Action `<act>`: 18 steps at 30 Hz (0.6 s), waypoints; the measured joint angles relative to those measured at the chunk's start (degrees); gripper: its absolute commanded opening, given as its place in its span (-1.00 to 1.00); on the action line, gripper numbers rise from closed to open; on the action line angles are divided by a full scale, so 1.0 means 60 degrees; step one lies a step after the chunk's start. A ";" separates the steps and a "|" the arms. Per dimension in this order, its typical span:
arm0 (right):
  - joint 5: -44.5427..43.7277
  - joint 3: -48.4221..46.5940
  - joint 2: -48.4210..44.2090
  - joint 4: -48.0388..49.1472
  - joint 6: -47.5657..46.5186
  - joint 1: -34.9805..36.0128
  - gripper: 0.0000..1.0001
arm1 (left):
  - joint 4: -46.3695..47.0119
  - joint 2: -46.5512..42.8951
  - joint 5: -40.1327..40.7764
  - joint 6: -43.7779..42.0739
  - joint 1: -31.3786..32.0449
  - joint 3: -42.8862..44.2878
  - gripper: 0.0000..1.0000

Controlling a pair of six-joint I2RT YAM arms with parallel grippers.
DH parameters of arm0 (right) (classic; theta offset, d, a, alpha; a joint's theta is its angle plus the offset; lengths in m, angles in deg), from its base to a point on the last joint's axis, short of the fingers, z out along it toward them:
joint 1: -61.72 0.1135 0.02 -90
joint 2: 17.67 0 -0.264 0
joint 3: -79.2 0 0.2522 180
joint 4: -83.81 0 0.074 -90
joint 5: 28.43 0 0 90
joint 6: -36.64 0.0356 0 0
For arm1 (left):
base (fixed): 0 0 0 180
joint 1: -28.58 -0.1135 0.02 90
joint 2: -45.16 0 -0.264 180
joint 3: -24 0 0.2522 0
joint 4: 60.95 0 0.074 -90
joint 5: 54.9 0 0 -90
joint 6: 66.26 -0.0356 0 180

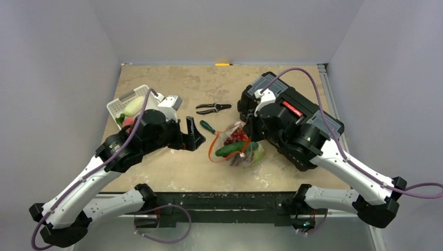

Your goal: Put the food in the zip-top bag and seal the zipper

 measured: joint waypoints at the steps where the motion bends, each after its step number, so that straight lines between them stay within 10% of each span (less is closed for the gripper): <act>1: -0.0084 0.0000 -0.0109 -0.0138 0.0047 0.0000 -1.00 | -0.0157 -0.0018 -0.0011 -0.0193 -0.0084 0.0175 1.00; 6: -0.0317 0.0033 -0.0579 -0.0670 0.0164 -0.0029 -1.00 | -0.0841 -0.0251 -0.0091 -0.1177 -0.0929 0.0780 1.00; 18: 0.0645 0.1239 0.0062 0.1111 0.0608 -0.0044 -1.00 | -0.0186 -0.0062 -0.2138 -0.1614 -0.7224 -0.1282 0.93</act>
